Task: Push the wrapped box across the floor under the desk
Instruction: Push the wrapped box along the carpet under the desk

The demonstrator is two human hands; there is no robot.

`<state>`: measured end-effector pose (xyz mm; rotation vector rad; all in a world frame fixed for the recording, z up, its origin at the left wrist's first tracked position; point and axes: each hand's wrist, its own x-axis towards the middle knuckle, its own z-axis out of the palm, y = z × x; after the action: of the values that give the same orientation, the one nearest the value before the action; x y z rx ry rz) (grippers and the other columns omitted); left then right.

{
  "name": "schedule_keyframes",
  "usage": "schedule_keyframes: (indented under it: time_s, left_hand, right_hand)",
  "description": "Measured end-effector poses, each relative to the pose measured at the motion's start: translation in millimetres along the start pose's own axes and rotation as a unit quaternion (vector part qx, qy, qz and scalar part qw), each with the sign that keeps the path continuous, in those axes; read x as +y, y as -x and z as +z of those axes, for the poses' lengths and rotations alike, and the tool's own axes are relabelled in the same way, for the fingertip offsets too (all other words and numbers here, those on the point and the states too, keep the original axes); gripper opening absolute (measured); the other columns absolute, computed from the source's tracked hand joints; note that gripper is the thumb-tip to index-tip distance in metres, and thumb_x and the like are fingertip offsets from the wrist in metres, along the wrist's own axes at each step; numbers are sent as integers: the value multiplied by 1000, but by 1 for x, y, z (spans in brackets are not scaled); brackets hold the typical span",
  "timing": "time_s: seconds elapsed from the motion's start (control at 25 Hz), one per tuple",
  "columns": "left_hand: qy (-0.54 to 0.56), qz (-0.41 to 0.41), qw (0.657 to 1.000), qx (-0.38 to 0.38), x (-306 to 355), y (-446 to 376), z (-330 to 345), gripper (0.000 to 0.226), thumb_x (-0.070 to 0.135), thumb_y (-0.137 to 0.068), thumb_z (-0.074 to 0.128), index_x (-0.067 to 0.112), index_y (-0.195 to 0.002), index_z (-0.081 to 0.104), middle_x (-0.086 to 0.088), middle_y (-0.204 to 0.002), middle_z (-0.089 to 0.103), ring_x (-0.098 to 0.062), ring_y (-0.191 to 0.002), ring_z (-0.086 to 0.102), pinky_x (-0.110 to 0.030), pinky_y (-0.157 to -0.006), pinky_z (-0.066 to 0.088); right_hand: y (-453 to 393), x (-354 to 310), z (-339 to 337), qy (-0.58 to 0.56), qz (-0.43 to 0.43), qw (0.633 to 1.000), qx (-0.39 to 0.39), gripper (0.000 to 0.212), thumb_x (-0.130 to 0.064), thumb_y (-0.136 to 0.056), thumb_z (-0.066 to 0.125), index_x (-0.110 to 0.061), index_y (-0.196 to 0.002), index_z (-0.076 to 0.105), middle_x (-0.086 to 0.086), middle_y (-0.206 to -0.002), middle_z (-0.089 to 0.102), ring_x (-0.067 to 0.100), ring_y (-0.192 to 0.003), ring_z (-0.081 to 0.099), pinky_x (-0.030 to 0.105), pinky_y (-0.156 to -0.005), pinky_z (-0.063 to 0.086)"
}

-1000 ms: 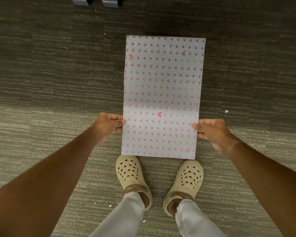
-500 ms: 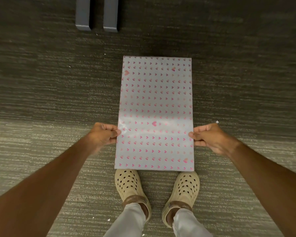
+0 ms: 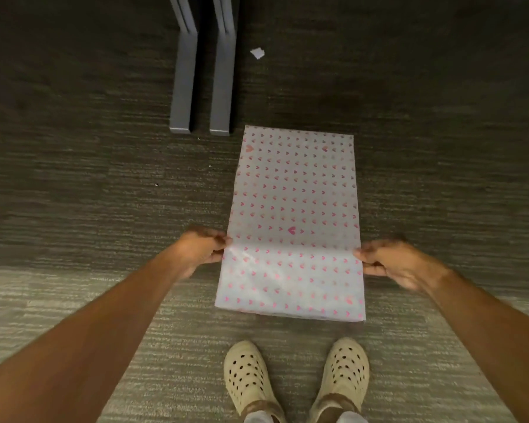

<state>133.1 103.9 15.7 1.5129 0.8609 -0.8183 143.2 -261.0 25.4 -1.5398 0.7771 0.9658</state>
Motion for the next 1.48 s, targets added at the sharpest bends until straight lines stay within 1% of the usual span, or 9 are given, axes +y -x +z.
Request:
schedule_keyframes:
  time_s: [0.12, 0.32, 0.48, 0.72, 1.0, 1.12, 1.24, 1.4, 1.48]
  left_hand:
    - [-23, 38, 999, -4, 37, -16, 9, 12, 4, -90, 61, 10, -87, 71, -1, -90, 73, -11, -84, 70, -26, -75, 58]
    - [-22, 82, 996, 7, 84, -53, 30, 11, 7, -91, 62, 12, -84, 69, -3, -91, 71, -10, -80, 69, -17, -58, 57]
    - [-17, 87, 995, 44, 114, -72, 51, 5, 7, -90, 63, 8, -91, 68, -9, -101, 69, -15, -85, 68, -24, -65, 57]
    - [-55, 126, 990, 34, 157, -120, 60, 12, 3, -92, 58, 9, -99, 65, -4, -101, 67, -13, -88, 66, -29, -77, 58]
    - [-19, 153, 986, 64, 200, -192, 65, 27, 3, -90, 61, 1, -117, 62, -4, -100, 64, -11, -80, 64, -18, -50, 56]
    - [-13, 166, 984, 69, 219, -213, 64, 28, 4, -93, 57, 0, -121, 60, -2, -95, 62, -8, -78, 64, -17, -48, 55]
    - [-12, 177, 981, 79, 234, -232, 65, 33, 6, -94, 56, 0, -126, 57, -7, -110, 64, -10, -82, 64, -17, -46, 54]
    - [-13, 180, 979, 90, 246, -246, 68, 41, 4, -91, 59, 1, -131, 53, -12, -125, 60, -21, -108, 64, -17, -47, 54]
    - [-27, 189, 977, 98, 247, -251, 69, 38, 2, -89, 63, 0, -126, 58, -12, -121, 61, -22, -107, 64, -17, -48, 55]
  right_hand:
    - [-10, -39, -17, 20, -32, 999, 12, 32, -11, -68, 73, -2, -99, 70, 7, -94, 78, 17, -85, 75, 27, -66, 61]
    - [-46, -96, -47, 61, -81, 995, 0, 17, -9, -83, 68, -2, -99, 69, 10, -99, 76, 14, -82, 75, 23, -61, 60]
    - [-68, -132, -65, 101, -70, 992, 22, 16, -9, -84, 68, -6, -99, 66, 7, -97, 74, 13, -82, 73, 24, -56, 59]
    - [-112, -178, -75, 107, -95, 990, 18, 11, -9, -88, 63, -9, -99, 64, 6, -102, 71, 15, -92, 69, 30, -70, 56]
    - [-183, -212, -74, 101, -133, 984, 63, 7, -11, -91, 61, -15, -97, 61, 0, -97, 69, 9, -85, 67, 29, -68, 55]
    - [-210, -232, -73, 108, -155, 979, 76, 6, -14, -92, 60, -17, -97, 61, -2, -97, 69, 8, -86, 66, 27, -65, 53]
    - [-232, -245, -74, 106, -169, 977, 73, 7, -13, -93, 58, -17, -98, 60, -2, -99, 67, 10, -89, 65, 28, -66, 52]
    - [-250, -250, -77, 103, -169, 978, 67, 9, -13, -94, 57, -16, -102, 59, 0, -102, 66, 11, -92, 64, 27, -67, 52]
    - [-256, -251, -77, 99, -169, 978, 72, 10, -12, -94, 57, -14, -103, 60, 0, -102, 66, 12, -91, 64, 27, -67, 52]
